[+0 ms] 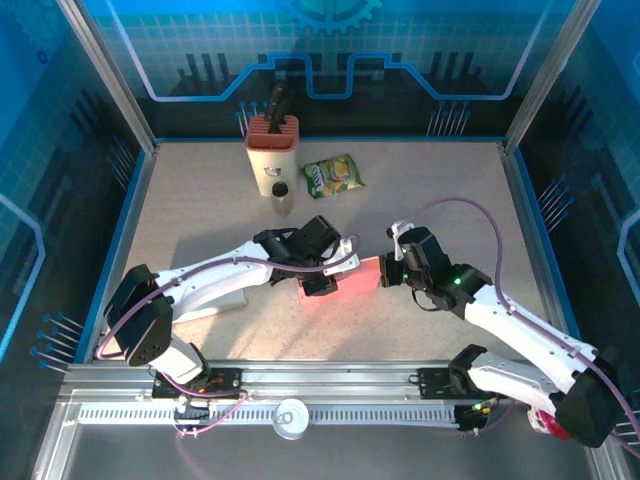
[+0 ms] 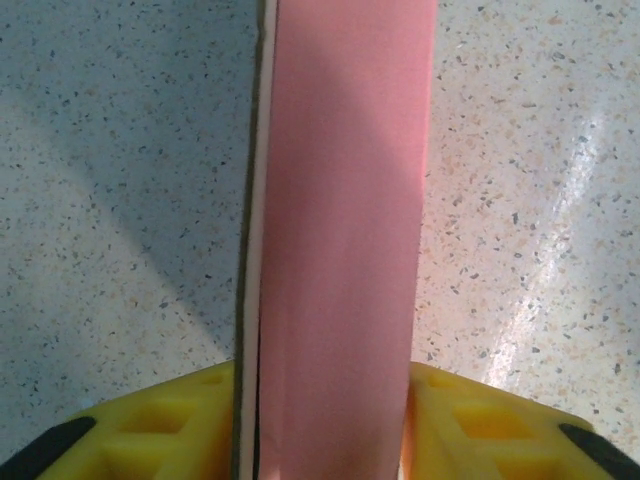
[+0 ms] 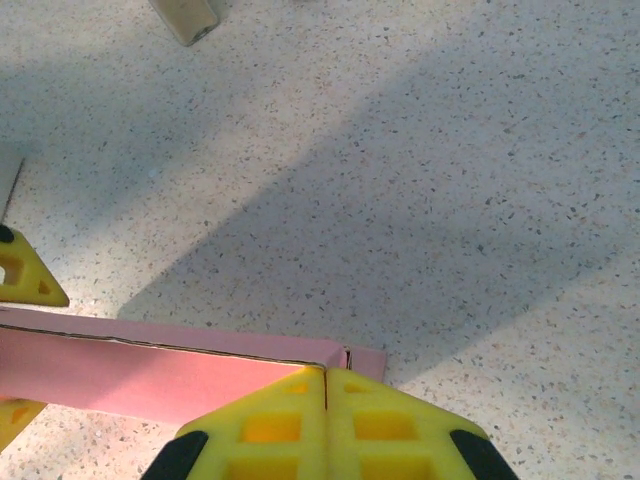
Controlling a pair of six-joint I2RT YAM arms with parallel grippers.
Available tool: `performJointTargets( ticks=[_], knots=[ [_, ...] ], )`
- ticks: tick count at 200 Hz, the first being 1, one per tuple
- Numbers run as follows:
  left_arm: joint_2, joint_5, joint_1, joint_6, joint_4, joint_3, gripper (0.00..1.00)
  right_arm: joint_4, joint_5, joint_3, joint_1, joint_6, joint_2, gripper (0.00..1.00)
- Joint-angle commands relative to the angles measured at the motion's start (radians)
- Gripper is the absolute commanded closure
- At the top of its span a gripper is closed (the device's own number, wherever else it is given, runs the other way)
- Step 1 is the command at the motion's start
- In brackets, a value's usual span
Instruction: Fold the paper box
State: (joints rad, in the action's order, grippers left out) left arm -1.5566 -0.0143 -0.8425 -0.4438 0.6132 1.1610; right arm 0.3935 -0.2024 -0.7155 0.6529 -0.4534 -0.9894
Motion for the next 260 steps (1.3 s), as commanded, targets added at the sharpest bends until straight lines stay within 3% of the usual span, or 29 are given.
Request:
performJointTargets(
  ticks=[1,66,110,168,199,231,260],
  knots=[
    [0.018,-0.013,0.000,0.013,-0.024,-0.024,0.57,0.011,-0.051,0.025,0.026,-0.013,-0.012,1.00],
    [0.006,-0.024,0.006,0.019,-0.016,-0.016,0.61,-0.004,-0.124,0.050,0.083,-0.027,-0.030,1.00],
    [0.050,-0.057,0.006,0.067,-0.040,-0.020,0.50,0.010,-0.154,0.041,0.095,-0.043,-0.020,1.00],
    [0.196,-0.091,-0.001,0.253,-0.092,-0.090,0.38,0.042,-0.155,0.003,0.105,-0.074,-0.028,1.00],
    [0.265,-0.154,-0.005,0.392,-0.017,-0.092,0.42,0.070,-0.151,-0.025,0.106,-0.090,-0.051,1.00],
    [0.323,-0.290,-0.038,0.517,0.106,-0.116,0.50,0.086,-0.148,-0.041,0.106,-0.114,-0.072,1.00],
    [0.381,-0.315,-0.045,0.581,0.164,-0.158,0.54,0.106,-0.148,-0.058,0.106,-0.123,-0.074,1.00]
  ],
)
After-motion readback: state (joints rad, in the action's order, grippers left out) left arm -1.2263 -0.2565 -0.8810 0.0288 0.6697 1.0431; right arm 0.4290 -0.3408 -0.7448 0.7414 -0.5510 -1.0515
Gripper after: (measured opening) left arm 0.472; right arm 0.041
